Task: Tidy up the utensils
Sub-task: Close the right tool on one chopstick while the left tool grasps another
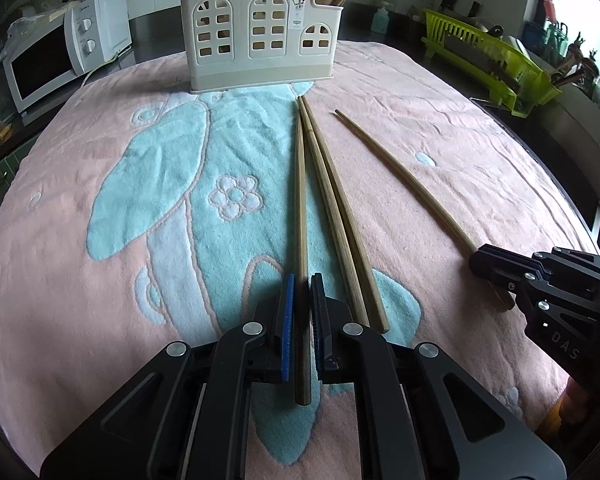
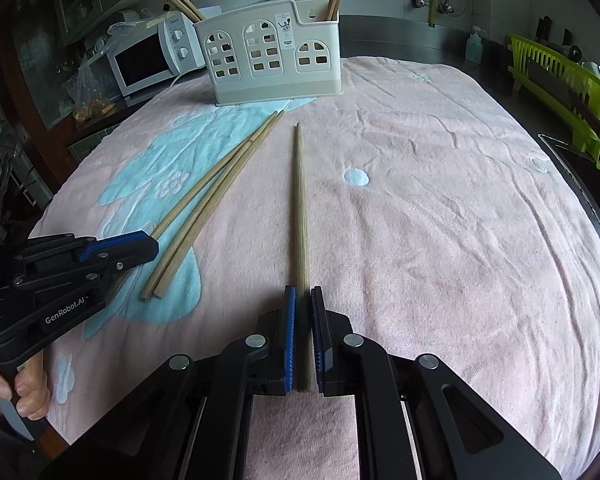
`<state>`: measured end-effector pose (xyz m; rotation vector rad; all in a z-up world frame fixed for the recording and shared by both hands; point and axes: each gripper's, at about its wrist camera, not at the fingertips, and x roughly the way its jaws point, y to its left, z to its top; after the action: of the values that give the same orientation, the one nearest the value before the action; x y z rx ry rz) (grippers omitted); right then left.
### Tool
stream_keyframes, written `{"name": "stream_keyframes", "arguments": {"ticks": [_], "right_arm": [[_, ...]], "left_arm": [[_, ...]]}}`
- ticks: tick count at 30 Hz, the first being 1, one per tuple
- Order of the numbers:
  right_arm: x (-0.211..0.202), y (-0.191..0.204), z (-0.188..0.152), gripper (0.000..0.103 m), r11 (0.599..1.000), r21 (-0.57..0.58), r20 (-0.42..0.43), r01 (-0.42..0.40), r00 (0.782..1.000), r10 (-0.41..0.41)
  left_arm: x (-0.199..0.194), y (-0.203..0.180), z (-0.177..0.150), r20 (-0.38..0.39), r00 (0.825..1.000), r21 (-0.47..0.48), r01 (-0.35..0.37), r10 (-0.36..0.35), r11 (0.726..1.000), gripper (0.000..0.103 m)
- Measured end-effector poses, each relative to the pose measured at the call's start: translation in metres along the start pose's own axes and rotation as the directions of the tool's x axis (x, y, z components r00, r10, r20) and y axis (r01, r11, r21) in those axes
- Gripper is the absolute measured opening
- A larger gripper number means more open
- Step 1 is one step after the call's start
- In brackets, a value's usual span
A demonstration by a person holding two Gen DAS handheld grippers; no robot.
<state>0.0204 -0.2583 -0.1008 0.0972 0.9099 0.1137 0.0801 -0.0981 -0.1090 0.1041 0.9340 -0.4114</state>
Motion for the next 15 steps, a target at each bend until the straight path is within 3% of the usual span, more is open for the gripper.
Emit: {"name": "stream_keyframes", "arguments": {"ticks": [15], "right_arm": [[-0.0073, -0.0009, -0.0004, 0.007, 1.0, -0.003, 0.018, -0.006, 1.0, 0.006]], "left_arm": [[0.0, 0.0065, 0.0006, 0.002, 0.999, -0.005, 0.044, -0.044, 0.999, 0.007]]}}
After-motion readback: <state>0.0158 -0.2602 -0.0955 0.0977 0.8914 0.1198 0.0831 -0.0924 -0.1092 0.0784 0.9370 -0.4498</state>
